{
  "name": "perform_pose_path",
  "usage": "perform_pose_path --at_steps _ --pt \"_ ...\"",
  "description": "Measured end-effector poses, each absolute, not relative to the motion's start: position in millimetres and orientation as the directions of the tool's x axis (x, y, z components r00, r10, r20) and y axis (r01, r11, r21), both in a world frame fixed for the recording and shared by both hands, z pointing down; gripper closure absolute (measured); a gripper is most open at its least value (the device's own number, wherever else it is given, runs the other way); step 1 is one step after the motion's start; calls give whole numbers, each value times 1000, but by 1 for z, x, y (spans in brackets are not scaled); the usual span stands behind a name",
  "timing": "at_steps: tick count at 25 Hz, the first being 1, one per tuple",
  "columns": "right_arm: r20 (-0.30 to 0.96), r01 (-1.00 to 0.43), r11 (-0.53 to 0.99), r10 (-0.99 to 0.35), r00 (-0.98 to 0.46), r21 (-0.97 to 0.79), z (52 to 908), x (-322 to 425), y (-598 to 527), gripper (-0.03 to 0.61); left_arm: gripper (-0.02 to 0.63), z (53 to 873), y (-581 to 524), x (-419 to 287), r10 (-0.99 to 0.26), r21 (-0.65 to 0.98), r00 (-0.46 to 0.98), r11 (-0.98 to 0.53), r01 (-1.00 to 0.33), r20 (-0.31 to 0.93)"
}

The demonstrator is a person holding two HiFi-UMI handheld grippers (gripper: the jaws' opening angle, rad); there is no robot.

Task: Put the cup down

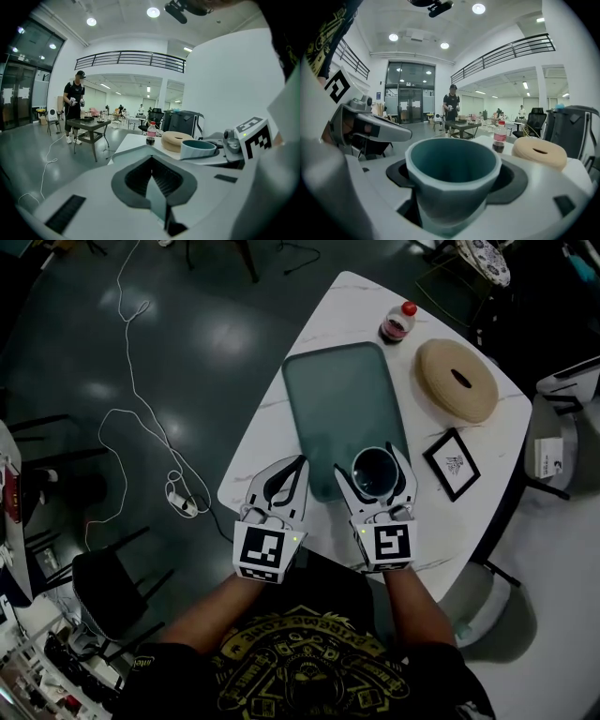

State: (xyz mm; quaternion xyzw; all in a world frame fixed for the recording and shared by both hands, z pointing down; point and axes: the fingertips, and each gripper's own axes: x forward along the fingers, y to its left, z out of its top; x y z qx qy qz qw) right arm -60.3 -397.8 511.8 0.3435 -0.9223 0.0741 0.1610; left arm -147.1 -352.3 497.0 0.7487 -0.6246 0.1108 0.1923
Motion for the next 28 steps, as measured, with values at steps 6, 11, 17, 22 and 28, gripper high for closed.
perform_pose_path --at_steps 6,11,17,22,28 --pt "358 -655 755 -605 -711 -23 535 -64 -407 186 603 509 -359 -150 -886 163 191 -133 -978 423" --pt "370 -662 749 -608 -703 -25 544 -64 -414 186 603 517 -362 -157 -883 182 184 -114 -977 431" --pt "368 -663 748 -609 -703 -28 554 -66 -414 186 603 523 -362 -160 -880 182 184 -113 -977 437" --pt "372 -669 743 -616 -694 -17 563 -64 -414 186 603 531 -360 -157 -873 182 192 -121 -976 449" --pt "348 -666 746 -625 -699 1 560 -64 -412 184 603 532 -358 -154 -866 181 204 -134 -974 457"
